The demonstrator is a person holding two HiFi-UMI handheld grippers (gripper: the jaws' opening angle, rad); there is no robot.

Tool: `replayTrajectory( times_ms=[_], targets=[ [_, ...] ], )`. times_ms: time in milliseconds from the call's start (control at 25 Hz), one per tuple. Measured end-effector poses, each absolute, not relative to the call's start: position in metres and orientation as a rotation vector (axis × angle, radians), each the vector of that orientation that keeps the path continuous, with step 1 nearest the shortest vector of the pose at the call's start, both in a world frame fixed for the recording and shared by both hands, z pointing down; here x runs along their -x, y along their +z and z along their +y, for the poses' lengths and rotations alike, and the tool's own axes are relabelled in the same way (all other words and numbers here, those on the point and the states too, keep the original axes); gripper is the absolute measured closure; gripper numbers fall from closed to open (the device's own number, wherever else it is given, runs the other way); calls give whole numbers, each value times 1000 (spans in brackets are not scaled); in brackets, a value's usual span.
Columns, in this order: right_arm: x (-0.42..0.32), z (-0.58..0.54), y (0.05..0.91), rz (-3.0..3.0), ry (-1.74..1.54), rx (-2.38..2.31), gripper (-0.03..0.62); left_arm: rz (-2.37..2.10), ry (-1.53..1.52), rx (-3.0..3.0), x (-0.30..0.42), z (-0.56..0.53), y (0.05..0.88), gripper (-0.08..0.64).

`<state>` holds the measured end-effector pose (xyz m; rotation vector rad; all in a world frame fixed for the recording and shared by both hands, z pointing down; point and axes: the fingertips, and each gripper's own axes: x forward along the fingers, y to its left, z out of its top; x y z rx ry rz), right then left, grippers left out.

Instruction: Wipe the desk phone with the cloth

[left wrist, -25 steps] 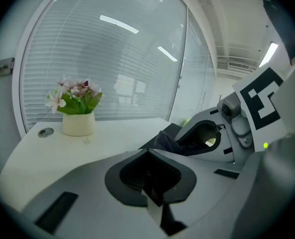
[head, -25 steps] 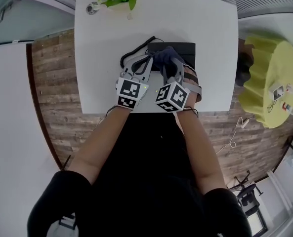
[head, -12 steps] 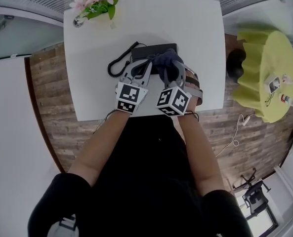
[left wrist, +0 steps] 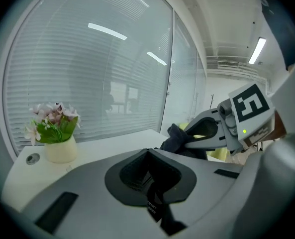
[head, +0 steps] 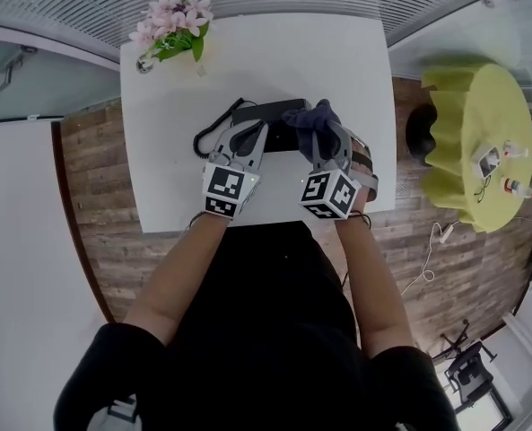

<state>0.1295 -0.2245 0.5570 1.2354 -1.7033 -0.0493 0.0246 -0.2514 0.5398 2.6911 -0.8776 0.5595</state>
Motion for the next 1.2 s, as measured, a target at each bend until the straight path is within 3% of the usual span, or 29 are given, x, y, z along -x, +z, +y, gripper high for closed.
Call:
replayTrajectory(
  times_ms=[360,800,1200],
  targets=[
    [-159,-240,432,-1975,-12,-1561,495,-891,431,-2774,-6,-249,456,549],
    [-96,-222,308,-2581,59,-1556,495,-717,286,-2894,5,-223,346,549],
    [-83,-201,245,-2779,-4,-1571,495,-743,134,-2940,13,-214,282,549]
  ],
)
